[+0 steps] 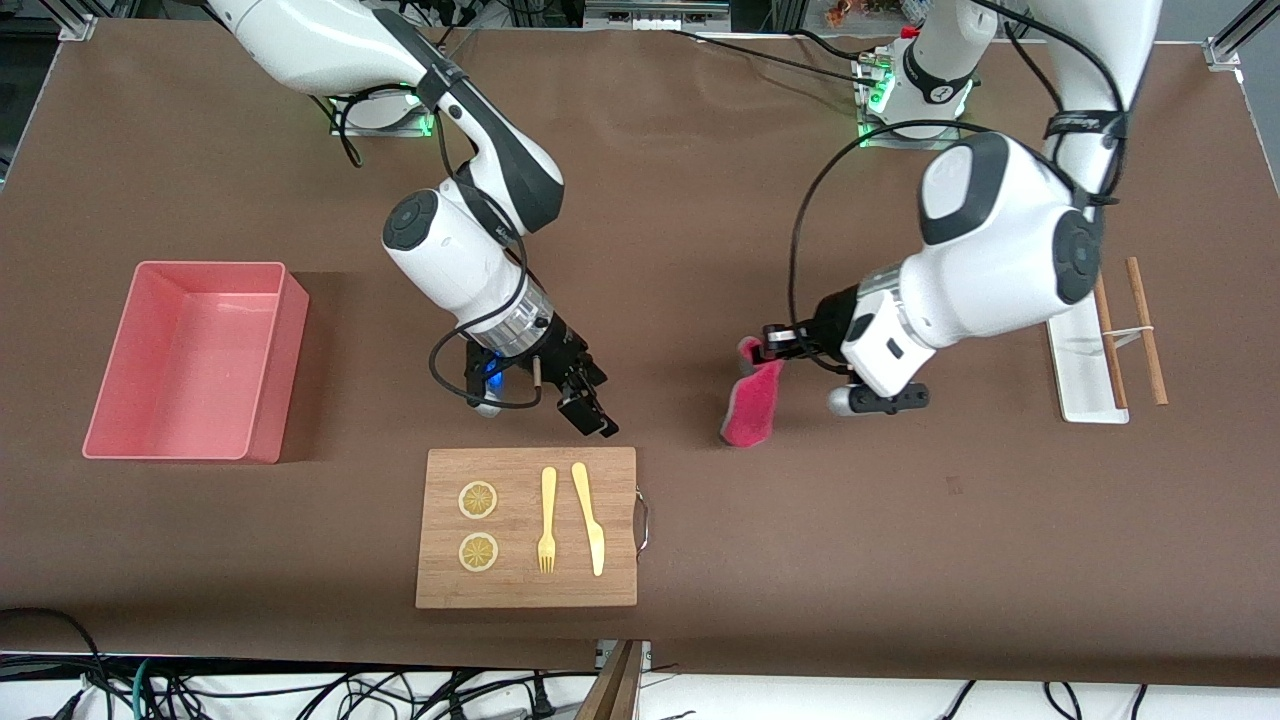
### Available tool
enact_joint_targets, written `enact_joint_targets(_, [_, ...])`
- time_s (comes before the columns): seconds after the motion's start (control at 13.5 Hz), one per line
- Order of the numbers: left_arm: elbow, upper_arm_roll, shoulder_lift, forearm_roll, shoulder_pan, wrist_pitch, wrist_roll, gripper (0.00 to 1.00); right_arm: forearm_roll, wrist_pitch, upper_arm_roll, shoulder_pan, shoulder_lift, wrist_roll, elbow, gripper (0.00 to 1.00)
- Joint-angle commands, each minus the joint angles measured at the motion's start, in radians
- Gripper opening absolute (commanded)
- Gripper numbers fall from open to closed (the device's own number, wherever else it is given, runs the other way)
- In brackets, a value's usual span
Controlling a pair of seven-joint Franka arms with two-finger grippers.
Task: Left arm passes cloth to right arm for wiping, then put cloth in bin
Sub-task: 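Carry the cloth toward the board with the left gripper while the right gripper approaches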
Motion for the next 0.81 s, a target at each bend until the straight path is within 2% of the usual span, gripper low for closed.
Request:
enact_joint_targets(0.0, [0.003, 0.011, 0.017, -0.035, -0.065, 0.076, -0.010, 0.00, 0.010, 0.022, 0.003, 0.014, 0.046, 0.021, 0.062, 1.00])
enact_joint_targets(0.15, [0.003, 0.011, 0.018, -0.068, -0.085, 0.092, -0.010, 0.00, 0.009, 0.025, 0.003, 0.031, 0.058, 0.023, 0.066, 0.99])
enact_joint_targets(0.37, [0.003, 0.008, 0.017, -0.070, -0.108, 0.092, -0.009, 0.00, 0.009, 0.071, 0.003, 0.049, 0.078, 0.041, 0.072, 0.99])
enact_joint_targets(0.74, [-0.002, 0.008, 0.020, -0.067, -0.165, 0.090, 0.037, 0.00, 0.007, 0.071, 0.003, 0.049, 0.079, 0.041, 0.092, 1.00])
